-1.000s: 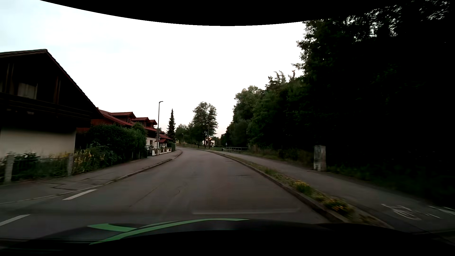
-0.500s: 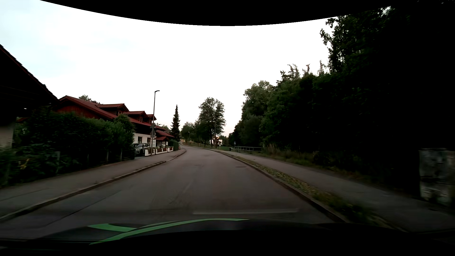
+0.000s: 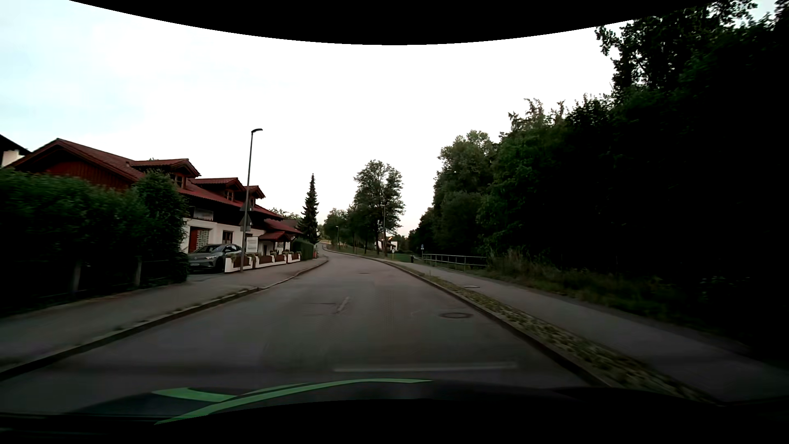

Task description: Follow the waypoints while adhering to traffic rules and regulations

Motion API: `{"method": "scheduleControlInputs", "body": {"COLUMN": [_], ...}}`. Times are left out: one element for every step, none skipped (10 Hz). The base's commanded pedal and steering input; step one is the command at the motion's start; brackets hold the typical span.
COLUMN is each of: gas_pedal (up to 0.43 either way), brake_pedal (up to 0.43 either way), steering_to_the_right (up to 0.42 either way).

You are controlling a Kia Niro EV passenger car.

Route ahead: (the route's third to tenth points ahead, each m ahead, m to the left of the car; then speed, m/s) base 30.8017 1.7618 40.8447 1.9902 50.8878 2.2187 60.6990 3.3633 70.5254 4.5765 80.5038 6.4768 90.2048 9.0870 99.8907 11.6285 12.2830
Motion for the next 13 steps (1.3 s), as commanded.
{"method": "scheduleControlInputs", "body": {"gas_pedal": [0.157, 0.157, 0.157, 0.157, 0.157, 0.157, 0.157, 0.157, 0.150, 0.150, 0.150, 0.138, 0.138], "brake_pedal": [0.000, 0.000, 0.000, 0.000, 0.000, 0.000, 0.000, 0.000, 0.000, 0.000, 0.000, 0.000, 0.000], "steering_to_the_right": [-0.015, -0.011, -0.010, -0.009, -0.006, -0.006, -0.006, -0.006, -0.007, -0.008, -0.009, -0.011, -0.015]}}
